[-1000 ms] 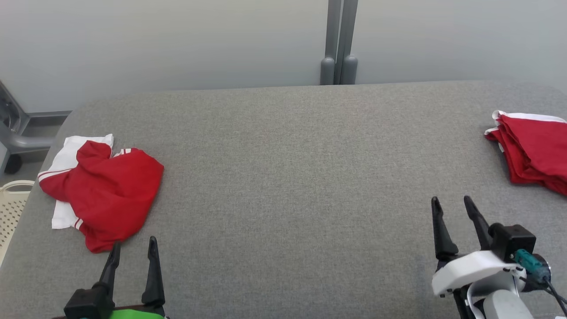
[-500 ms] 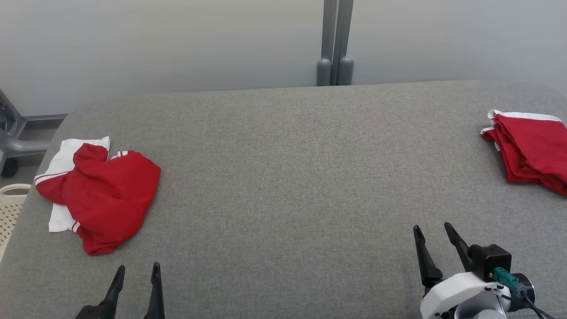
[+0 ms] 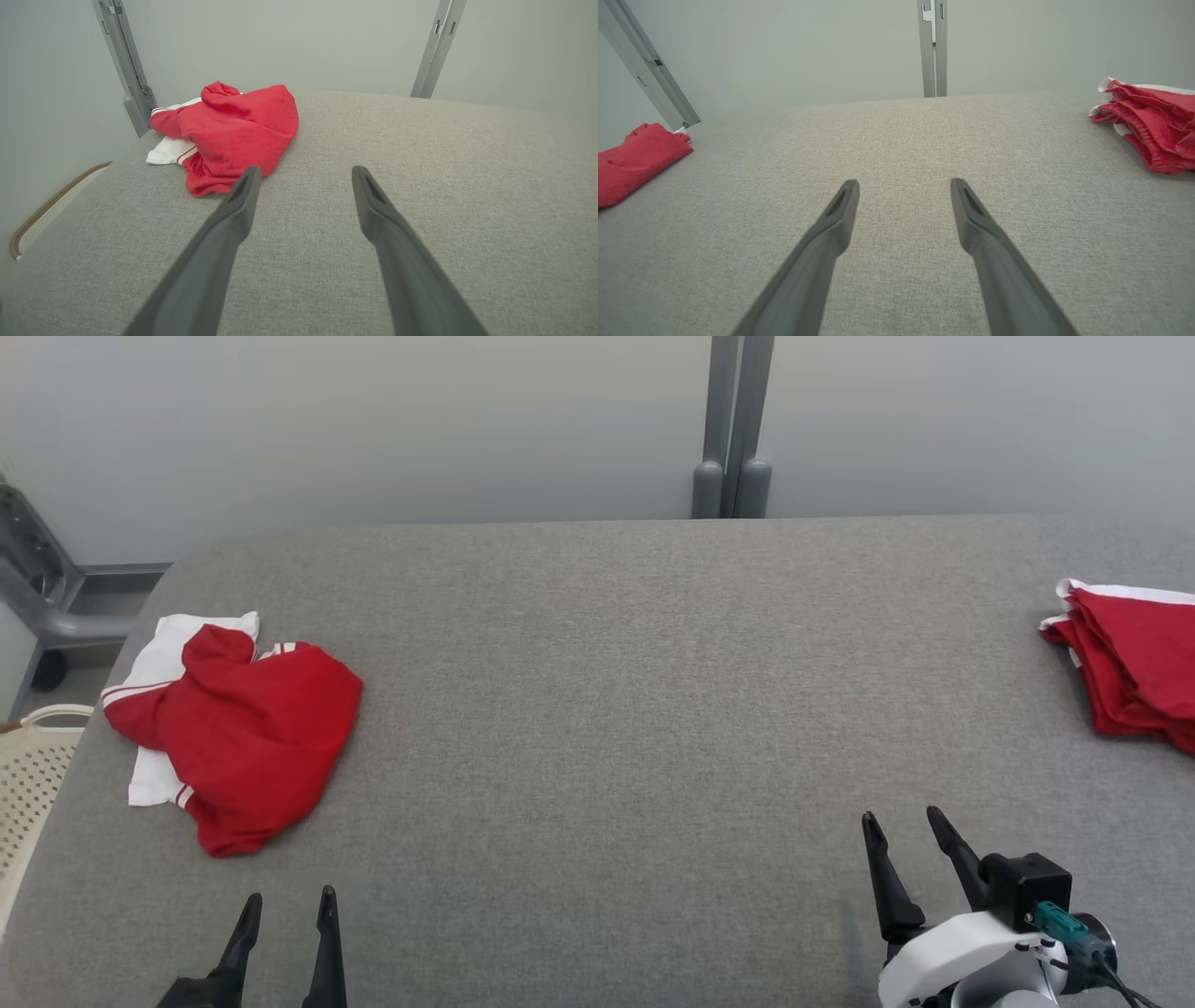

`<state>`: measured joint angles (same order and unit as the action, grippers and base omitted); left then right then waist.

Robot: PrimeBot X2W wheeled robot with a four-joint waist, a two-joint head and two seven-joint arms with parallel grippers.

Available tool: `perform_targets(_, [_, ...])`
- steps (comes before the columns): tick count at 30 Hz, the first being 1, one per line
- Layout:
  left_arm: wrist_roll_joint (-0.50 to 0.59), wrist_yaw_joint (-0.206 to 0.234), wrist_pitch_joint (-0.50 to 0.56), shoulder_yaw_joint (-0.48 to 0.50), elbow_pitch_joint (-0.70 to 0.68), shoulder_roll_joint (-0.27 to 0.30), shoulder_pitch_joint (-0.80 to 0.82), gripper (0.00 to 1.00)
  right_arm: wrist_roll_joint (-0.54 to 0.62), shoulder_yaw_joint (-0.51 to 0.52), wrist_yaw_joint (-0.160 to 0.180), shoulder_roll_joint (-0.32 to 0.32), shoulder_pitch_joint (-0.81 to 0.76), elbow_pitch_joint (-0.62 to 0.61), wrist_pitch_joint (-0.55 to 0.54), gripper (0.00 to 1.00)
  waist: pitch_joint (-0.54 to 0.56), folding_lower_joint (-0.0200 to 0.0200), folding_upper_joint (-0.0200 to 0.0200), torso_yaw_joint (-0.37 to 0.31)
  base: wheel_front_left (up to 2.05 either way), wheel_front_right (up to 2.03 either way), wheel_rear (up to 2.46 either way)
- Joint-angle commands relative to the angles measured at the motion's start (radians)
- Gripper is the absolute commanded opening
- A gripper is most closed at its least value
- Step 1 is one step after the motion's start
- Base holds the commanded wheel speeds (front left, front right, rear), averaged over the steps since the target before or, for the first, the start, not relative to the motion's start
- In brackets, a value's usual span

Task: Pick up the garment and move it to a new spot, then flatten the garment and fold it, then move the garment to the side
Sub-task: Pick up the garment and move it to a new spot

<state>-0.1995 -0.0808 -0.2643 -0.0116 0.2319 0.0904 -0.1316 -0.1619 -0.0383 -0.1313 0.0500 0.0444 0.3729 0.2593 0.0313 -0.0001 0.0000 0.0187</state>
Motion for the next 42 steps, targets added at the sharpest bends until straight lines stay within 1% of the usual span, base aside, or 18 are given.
perform_targets(1, [0.006,-0.006,-0.001,0.006,0.001,0.0,0.011,1.0,-0.004,-0.004,0.001,0.001,-0.017,-0.003,0.005,1.0,0.0,0.0001,0.0,0.028,0.0,0.0,0.0])
perform_targets(15, [0.015,-0.014,-0.001,0.021,0.009,0.014,-0.015,1.0,-0.045,-0.052,0.001,0.002,-0.02,0.011,0.005,1.0,0.004,0.0001,0.0,0.217,0.0,0.0,0.0])
perform_targets(24, [0.01,-0.014,0.0,0.01,0.031,0.023,-0.019,1.0,-0.06,-0.074,0.001,0.001,-0.021,0.012,0.006,1.0,0.006,0.0001,0.0,0.323,0.0,0.0,0.0])
perform_targets(33, [-0.003,-0.016,0.0,0.01,0.045,0.038,-0.015,1.0,-0.074,-0.097,0.001,0.002,-0.021,0.013,0.006,1.0,0.011,0.0001,0.0,0.379,0.0,0.0,0.0])
perform_targets(42, [-0.007,-0.008,0.0,0.002,0.046,0.04,-0.026,1.0,-0.078,-0.105,0.001,0.002,-0.023,0.02,0.006,1.0,0.018,0.0001,0.0,0.396,0.0,0.0,0.0])
